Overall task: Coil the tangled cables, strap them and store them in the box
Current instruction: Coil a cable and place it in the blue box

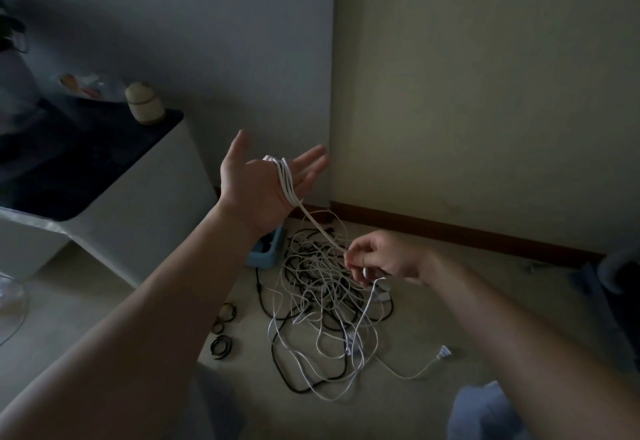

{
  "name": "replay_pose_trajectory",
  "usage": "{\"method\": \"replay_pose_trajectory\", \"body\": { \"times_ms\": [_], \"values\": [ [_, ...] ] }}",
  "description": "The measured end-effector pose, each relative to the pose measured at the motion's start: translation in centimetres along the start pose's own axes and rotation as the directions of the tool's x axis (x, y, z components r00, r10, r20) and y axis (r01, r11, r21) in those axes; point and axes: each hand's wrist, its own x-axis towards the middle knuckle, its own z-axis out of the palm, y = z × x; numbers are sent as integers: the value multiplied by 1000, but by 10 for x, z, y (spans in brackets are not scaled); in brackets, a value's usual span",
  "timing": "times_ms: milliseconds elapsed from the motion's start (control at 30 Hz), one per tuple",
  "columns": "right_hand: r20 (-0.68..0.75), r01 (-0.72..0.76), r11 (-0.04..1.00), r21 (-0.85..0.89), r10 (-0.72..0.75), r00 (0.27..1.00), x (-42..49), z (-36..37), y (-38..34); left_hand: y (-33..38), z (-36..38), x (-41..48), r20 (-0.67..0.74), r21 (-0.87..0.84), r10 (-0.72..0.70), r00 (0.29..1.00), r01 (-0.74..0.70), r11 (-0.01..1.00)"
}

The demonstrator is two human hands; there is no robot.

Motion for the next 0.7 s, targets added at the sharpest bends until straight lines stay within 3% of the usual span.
{"method": "replay_pose_trajectory", "body": {
  "times_ms": [133, 200, 267, 367, 467, 633, 700],
  "values": [
    [10, -43, 999, 25, 43, 999, 2, -10, 9, -3, -3, 0, 66, 49, -91, 994, 88, 995],
    [-103, -52, 999, 6, 53, 993, 4, -9, 11, -8, -1, 0, 160, 135, -224, 961, 204, 970],
    [-275, -20, 1000, 0, 19, 961, 8, -7, 9, -12, 2, -2, 239, 300, -418, 877, 343, 890],
    [-481, 22, 998, -65, -51, 875, 9, -13, 4, -19, 3, -3, 239, 517, -679, 695, 501, 694],
    [-555, -37, 975, -221, -94, 826, 9, -22, 2, -25, 2, -2, 186, 596, -793, 580, 575, 560],
    [-564, -111, 926, -362, -122, 817, 6, -28, 6, -24, 0, 1, 81, 584, -816, 572, 636, 504],
    [-605, -92, 957, -277, -99, 790, 5, -27, 8, -24, -1, 3, -8, 572, -812, 584, 668, 476]
  ]
}}
